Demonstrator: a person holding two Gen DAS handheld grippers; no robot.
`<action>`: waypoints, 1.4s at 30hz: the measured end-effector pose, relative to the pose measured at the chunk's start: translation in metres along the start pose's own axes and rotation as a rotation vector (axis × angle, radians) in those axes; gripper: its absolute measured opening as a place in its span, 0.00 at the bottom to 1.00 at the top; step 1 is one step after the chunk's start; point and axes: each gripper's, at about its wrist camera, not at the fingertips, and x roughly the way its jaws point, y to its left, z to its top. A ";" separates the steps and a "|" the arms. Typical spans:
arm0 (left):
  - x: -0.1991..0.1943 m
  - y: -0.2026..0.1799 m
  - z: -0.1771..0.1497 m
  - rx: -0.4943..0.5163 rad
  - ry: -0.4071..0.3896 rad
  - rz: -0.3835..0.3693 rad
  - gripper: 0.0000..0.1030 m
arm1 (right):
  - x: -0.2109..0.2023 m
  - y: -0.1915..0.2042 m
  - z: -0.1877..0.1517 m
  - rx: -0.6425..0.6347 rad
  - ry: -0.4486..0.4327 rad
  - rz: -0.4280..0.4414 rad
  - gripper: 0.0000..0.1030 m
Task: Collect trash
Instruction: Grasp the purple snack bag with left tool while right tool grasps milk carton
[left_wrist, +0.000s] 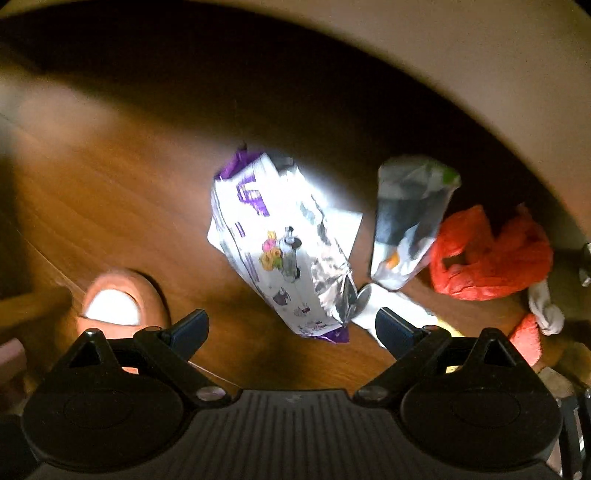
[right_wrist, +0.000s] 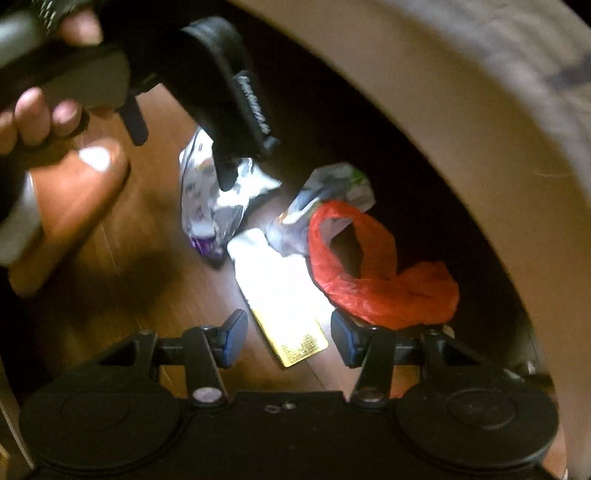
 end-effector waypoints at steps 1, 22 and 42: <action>0.009 -0.003 -0.001 0.002 0.015 0.001 0.95 | 0.006 0.001 0.000 -0.015 0.006 0.004 0.48; 0.078 0.003 0.001 -0.101 0.123 -0.108 0.74 | 0.085 0.014 0.012 -0.158 0.040 0.046 0.51; 0.068 0.027 -0.004 -0.143 0.129 -0.100 0.21 | 0.074 0.005 0.011 0.247 0.134 0.033 0.48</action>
